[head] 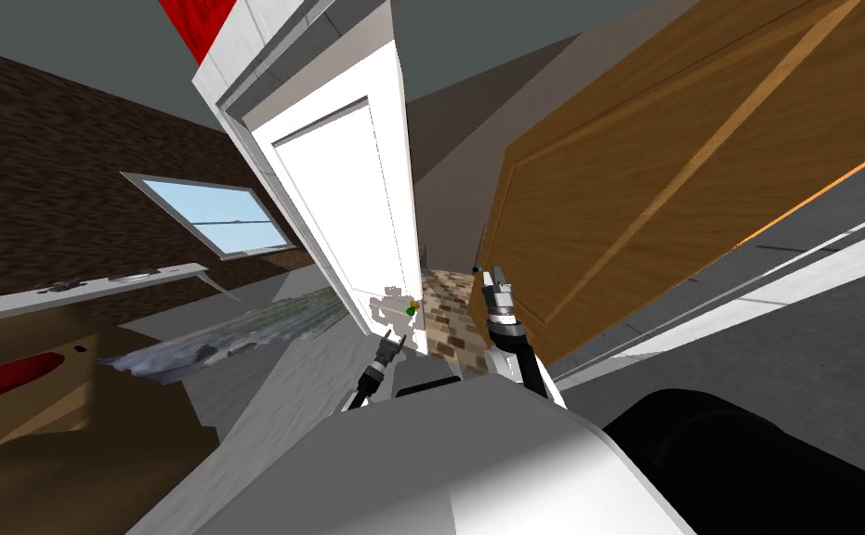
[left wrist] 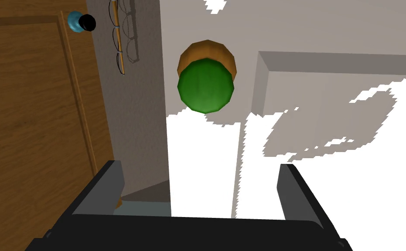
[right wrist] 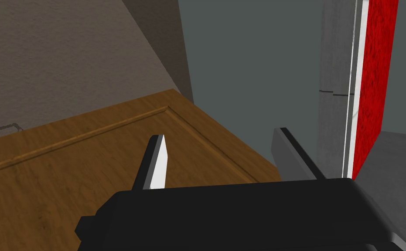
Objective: Push the door open
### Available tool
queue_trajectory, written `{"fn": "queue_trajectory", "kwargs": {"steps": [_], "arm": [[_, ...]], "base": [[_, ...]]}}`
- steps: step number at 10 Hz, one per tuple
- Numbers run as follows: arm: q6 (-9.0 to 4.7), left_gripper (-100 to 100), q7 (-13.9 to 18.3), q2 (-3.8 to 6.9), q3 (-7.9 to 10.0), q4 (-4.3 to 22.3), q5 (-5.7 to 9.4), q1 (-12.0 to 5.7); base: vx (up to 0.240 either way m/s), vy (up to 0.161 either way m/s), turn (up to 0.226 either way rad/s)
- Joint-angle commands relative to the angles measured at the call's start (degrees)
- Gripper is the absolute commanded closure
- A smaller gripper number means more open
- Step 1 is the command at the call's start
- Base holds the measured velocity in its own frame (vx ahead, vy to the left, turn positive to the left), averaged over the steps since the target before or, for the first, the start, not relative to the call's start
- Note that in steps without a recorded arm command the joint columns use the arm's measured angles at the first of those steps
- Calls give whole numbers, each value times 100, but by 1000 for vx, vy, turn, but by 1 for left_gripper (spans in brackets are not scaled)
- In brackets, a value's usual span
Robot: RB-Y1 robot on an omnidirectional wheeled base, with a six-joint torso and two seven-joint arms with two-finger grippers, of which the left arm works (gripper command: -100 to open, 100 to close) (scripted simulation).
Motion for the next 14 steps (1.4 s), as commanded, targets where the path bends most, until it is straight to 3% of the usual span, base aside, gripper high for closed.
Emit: {"fn": "queue_trajectory", "kwargs": {"steps": [1,9,10,14], "arm": [[1,-100,-36,-33,13,24,6,0],[-1,-100,-177,-166,63,128,29,-4],[-1,100,-177,-166,63,128,29,-4],[-1,100,-177,-166,63,128,29,-4]], "base": [[129,-54,-39],[170,-74,-21],[-7,6,6],[-7,8,-9]]}}
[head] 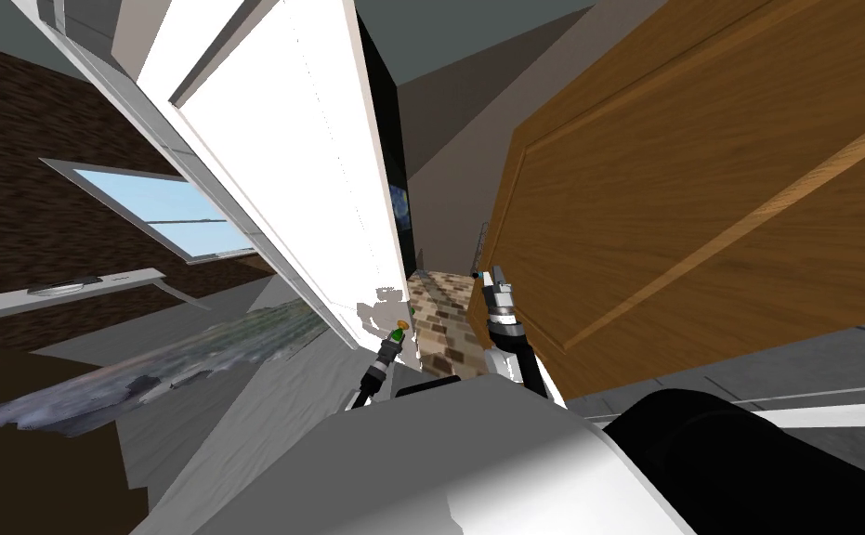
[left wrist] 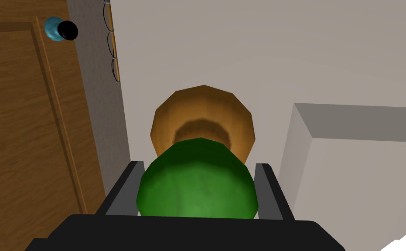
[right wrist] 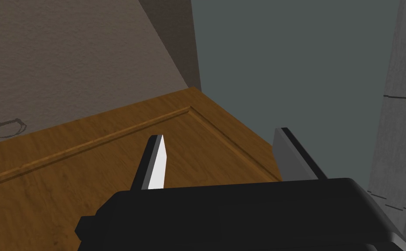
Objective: Push the door open
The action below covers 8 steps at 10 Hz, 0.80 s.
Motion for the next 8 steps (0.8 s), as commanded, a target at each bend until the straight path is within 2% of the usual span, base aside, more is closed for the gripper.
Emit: {"fn": "queue_trajectory", "kwargs": {"steps": [1,2,4,8], "arm": [[-17,100,2,2,-7,8,-3,30],[2,100,225,-6,17,6,53,-5],[4,100,427,-13,34,12,103,-11],[13,100,1049,-37,87,30,264,-29]], "base": [[0,0,0],[18,-8,-27],[21,-8,-20],[21,-10,-28]]}}
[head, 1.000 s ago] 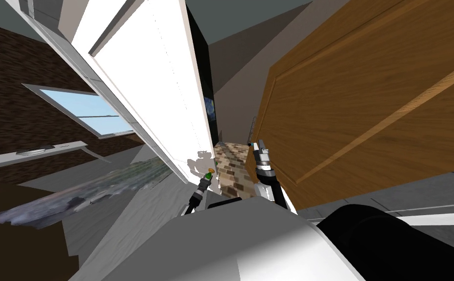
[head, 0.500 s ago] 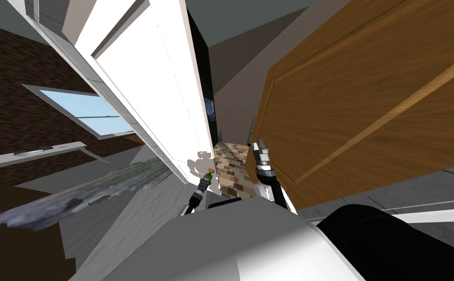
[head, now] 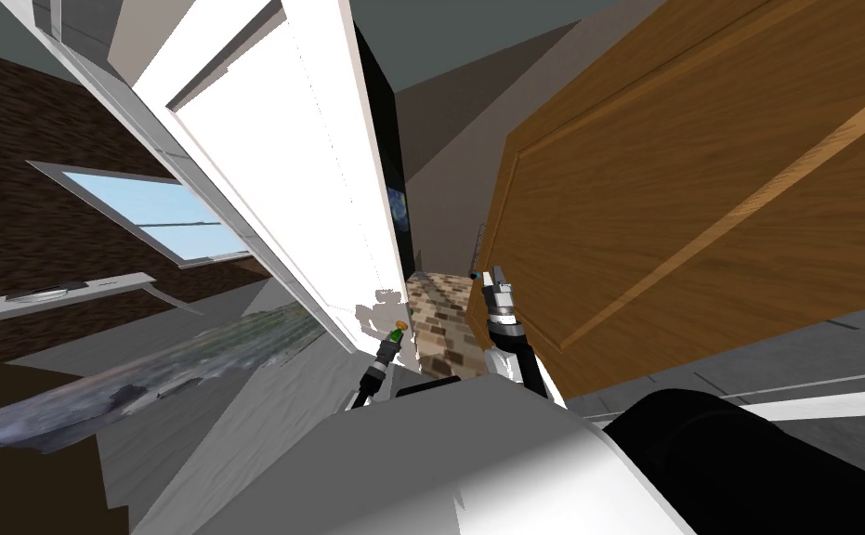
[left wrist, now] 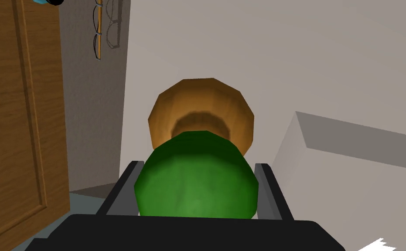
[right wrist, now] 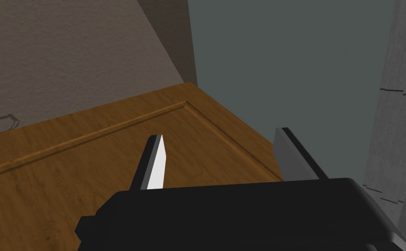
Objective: Push the door open
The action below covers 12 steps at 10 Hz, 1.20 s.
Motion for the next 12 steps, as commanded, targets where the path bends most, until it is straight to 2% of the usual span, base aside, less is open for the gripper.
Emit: {"fn": "queue_trajectory", "kwargs": {"steps": [1,2,4,5,7,8,10,11,12], "arm": [[-24,100,286,-16,48,2,96,-45],[-24,100,322,-16,48,2,96,-45],[-17,100,683,-33,84,14,207,-58],[-17,100,723,-33,84,14,207,-58],[-10,100,1093,-53,126,29,335,-72],[-10,100,1153,-53,126,29,335,-72],[-2,100,1545,-75,172,45,474,-88],[-2,100,1604,-75,172,45,474,-88],[2,100,1823,-86,195,53,544,-96]], "base": [[38,-16,-40],[30,-14,-16],[27,-19,-33],[27,-7,-13],[31,-6,-37],[31,-9,-23],[34,-17,-37],[35,-14,-19],[32,-18,-30]]}}
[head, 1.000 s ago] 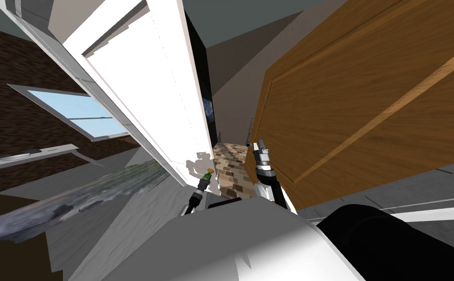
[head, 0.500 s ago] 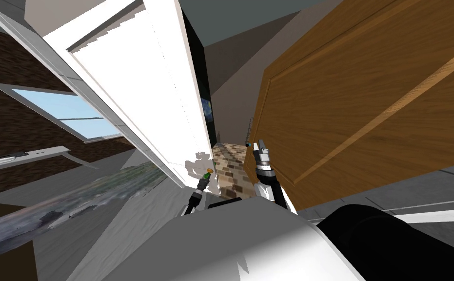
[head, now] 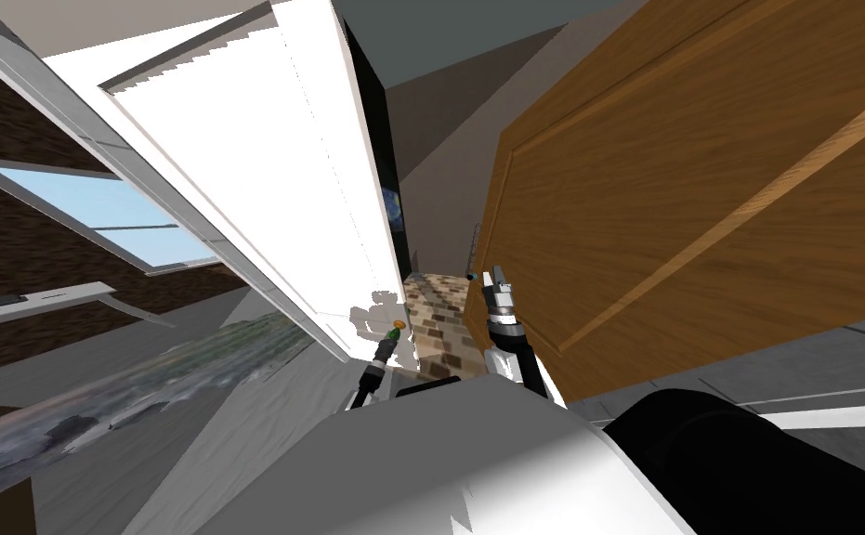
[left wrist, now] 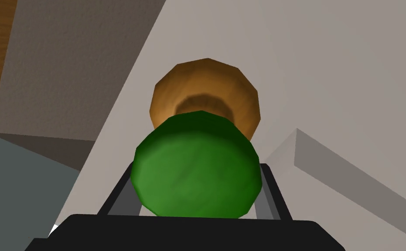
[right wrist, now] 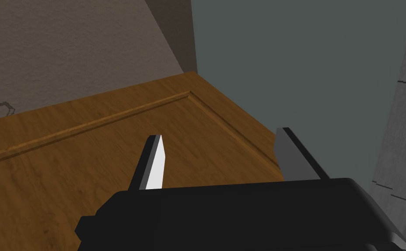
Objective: Push the door open
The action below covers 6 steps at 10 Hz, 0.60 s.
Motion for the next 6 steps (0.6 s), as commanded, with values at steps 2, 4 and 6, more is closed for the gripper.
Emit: {"fn": "queue_trajectory", "kwargs": {"steps": [2,4,6], "arm": [[-5,100,372,-6,76,31,134,-61],[0,100,607,-20,102,40,215,-70],[9,100,978,-47,156,59,377,-88]], "base": [[43,-6,-37],[33,-11,-30],[37,-8,-41]]}}
